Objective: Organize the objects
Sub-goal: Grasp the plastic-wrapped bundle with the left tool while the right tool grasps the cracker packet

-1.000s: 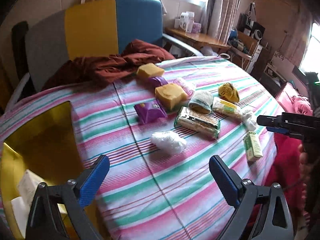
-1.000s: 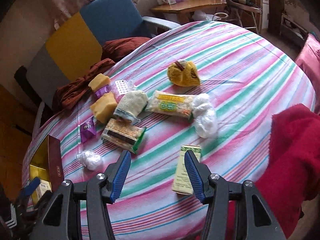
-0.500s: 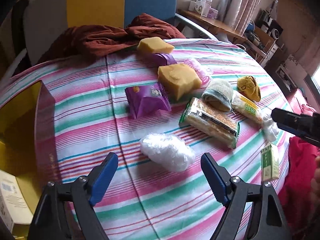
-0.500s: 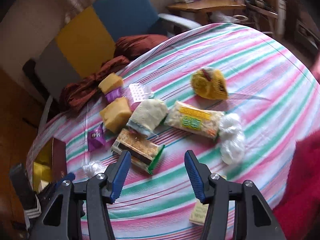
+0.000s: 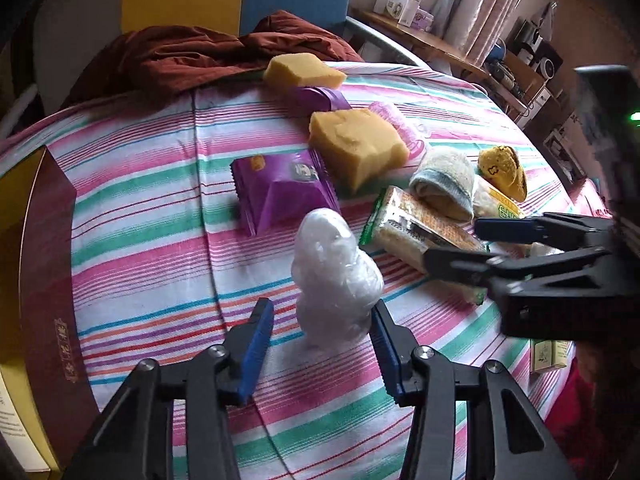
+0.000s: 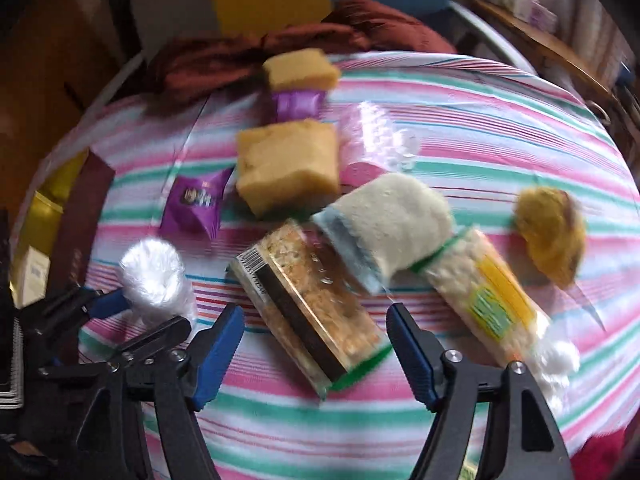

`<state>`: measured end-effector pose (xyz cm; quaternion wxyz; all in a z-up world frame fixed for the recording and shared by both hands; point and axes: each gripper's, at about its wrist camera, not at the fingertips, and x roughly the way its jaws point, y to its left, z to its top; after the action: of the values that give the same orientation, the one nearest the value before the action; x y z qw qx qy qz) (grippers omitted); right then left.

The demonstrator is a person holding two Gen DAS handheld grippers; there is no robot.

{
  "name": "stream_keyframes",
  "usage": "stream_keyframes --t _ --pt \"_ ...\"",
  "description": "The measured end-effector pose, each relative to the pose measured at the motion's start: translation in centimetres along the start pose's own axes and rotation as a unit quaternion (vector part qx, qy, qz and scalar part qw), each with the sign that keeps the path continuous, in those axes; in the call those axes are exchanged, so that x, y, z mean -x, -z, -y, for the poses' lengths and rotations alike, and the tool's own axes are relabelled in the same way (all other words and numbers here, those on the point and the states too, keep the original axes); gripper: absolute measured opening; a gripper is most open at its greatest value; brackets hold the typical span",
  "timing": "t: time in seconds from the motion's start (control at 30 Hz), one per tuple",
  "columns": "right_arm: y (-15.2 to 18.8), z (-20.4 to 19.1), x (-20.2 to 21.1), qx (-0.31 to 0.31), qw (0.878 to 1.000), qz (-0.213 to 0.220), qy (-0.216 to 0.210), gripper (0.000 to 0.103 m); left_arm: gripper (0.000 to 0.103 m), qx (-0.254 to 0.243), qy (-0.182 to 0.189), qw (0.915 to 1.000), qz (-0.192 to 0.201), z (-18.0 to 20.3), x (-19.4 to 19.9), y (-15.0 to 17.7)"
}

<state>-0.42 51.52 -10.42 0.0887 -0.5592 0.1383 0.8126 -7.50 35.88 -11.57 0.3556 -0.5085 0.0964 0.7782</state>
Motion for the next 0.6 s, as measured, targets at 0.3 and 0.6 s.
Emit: stream_keyframes --t 0.3,0.6 --pt "1.3 -1.6 -0.8 0.029 0.999 -0.024 0.011 0.05 0.055 0.035 0.027 0.9989 -0.012 -1.2 0.3 -0.6" --pt "3.4 -2.3 -0.2 0.019 1.0 -0.021 -0.002 0.051 0.077 0.076 0.03 0.9966 0.003 -2.9 1.9 -1.1"
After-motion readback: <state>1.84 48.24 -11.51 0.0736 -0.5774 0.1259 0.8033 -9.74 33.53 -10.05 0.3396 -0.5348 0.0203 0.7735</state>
